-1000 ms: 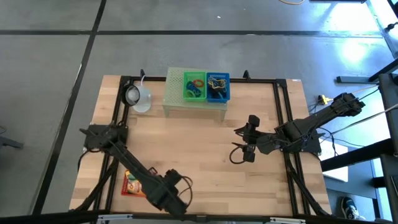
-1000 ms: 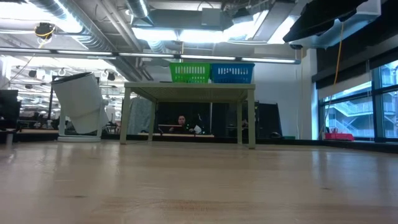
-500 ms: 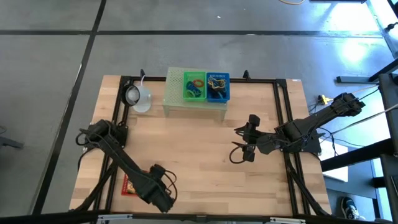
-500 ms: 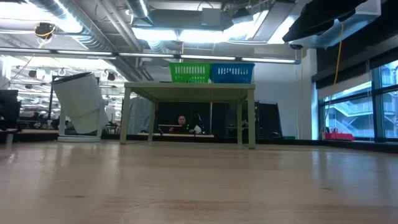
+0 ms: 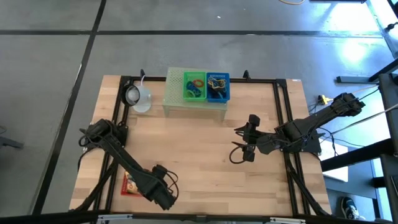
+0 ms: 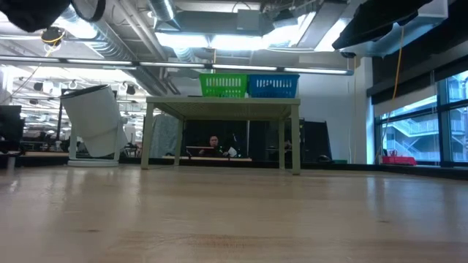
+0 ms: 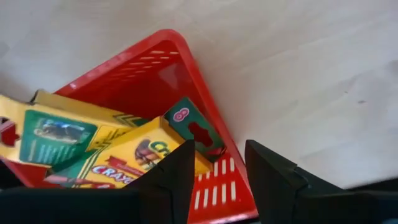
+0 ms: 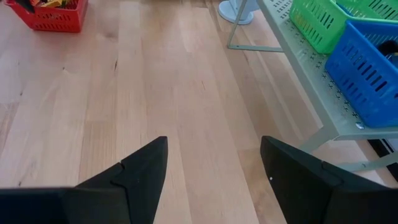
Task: Pick & Place Office Desk Supplies
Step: Put the red bin on the shelf
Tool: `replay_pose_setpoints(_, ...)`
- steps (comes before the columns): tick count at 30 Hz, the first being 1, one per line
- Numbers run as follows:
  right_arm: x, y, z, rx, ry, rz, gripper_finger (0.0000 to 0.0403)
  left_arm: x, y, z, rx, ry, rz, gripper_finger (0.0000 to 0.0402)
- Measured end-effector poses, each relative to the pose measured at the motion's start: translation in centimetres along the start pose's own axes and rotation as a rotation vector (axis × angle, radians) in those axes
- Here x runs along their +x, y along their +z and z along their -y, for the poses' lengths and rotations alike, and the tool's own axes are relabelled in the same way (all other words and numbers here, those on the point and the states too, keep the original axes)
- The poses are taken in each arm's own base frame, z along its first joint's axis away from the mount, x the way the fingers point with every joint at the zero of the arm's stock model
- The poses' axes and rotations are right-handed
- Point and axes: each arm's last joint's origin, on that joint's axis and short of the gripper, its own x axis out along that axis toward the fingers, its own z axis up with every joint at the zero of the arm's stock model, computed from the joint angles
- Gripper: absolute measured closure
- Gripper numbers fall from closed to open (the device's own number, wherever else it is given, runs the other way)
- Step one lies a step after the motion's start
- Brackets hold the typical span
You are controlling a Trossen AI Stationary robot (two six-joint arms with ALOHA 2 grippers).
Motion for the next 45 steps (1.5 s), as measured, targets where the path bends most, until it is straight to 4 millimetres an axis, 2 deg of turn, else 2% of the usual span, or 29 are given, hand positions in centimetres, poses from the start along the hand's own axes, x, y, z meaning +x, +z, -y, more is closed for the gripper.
replay_pose_setpoints(10, 0.0, 0.0, 0.0, 0.0, 0.0, 0.0, 0.0144, 2.7, 0.3, -0.2, 0.003, -0.027, -0.012, 0.0268)
replay_pose_setpoints(13, 0.0, 0.0, 0.0, 0.0, 0.0, 0.0, 0.0144, 2.9, 0.3, -0.2, 0.026, -0.022, -0.014, 0.0273)
replay_pose_setpoints(17, 0.0, 0.0, 0.0, 0.0, 0.001, 0.0, 0.0144, 2.9, 0.5, -0.1, 0.08, -0.034, -0.016, 0.0307)
replay_pose_setpoints(23, 0.0, 0.0, 0.0, 0.0, 0.0, 0.001, 0.0144, 2.9, 0.5, -0.1, 0.172, -0.035, -0.007, 0.0387)
replay_pose_setpoints(28, 0.0, 0.0, 0.0, -0.008, 0.0, 0.001, 0.0144, 2.9, 0.6, 0.1, 0.221, -0.055, 0.02, 0.0398)
replay_pose_setpoints(34, 0.0, 0.0, 0.0, -0.011, 0.0, 0.001, 0.0144, 1.6, 0.7, 1.1, 0.398, -0.131, 0.156, 0.0399)
replay_pose_setpoints(39, 0.0, 0.0, 0.0, -0.011, 0.0, 0.001, 0.0144, -0.3, 0.8, 2.2, 0.646, -0.171, 0.335, 0.0399)
replay_pose_setpoints(45, 0.0, 0.0, 0.0, -0.01, 0.0, 0.002, 0.0144, -2.9, 1.6, 3.3, 0.845, -0.178, 0.516, 0.0399)
